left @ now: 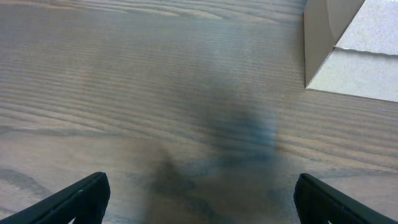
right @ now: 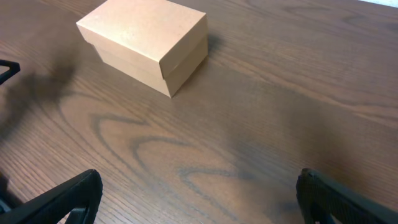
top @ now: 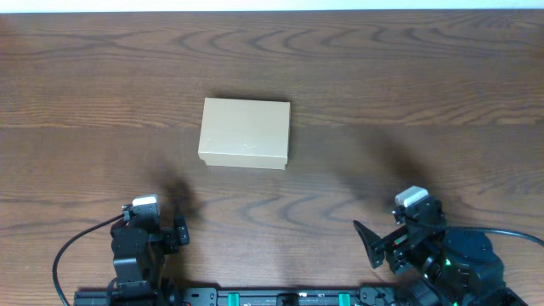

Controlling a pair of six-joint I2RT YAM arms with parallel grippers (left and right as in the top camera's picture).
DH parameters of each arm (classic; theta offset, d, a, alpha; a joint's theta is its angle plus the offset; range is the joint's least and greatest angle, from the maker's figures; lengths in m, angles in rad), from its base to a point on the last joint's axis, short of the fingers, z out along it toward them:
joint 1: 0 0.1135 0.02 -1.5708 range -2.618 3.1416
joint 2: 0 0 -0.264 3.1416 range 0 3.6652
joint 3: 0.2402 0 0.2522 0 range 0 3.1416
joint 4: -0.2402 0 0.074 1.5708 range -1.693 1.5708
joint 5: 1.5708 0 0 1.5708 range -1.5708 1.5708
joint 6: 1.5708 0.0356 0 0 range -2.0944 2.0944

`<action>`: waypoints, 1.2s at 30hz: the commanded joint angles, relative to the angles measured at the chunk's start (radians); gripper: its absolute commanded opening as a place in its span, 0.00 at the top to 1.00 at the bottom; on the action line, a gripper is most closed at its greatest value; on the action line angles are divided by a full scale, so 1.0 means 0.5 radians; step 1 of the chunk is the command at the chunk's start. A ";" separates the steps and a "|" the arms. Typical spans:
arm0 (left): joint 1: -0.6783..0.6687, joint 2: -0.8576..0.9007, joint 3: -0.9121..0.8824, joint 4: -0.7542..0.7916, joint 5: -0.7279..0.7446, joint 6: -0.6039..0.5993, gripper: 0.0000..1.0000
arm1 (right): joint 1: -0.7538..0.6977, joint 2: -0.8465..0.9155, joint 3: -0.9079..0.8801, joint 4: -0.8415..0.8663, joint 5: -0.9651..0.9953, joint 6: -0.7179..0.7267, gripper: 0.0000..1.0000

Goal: Pack container

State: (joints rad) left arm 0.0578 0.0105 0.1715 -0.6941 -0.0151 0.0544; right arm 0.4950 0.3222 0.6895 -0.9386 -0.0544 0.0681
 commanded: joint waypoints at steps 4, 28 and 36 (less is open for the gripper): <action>0.005 -0.014 -0.025 -0.016 -0.014 0.040 0.05 | -0.011 -0.006 -0.005 -0.002 0.010 0.027 0.01; 0.005 -0.014 -0.025 -0.016 -0.014 0.040 0.05 | -0.544 -0.269 -0.437 -0.008 0.088 -0.042 0.01; 0.005 -0.014 -0.025 -0.016 -0.014 0.040 0.04 | -0.790 -0.578 -0.893 0.150 -0.172 -0.042 0.01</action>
State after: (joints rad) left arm 0.0582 0.0101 0.1715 -0.6968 -0.0151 0.0605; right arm 0.1249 0.0605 0.2722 -0.8696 -0.0883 0.0593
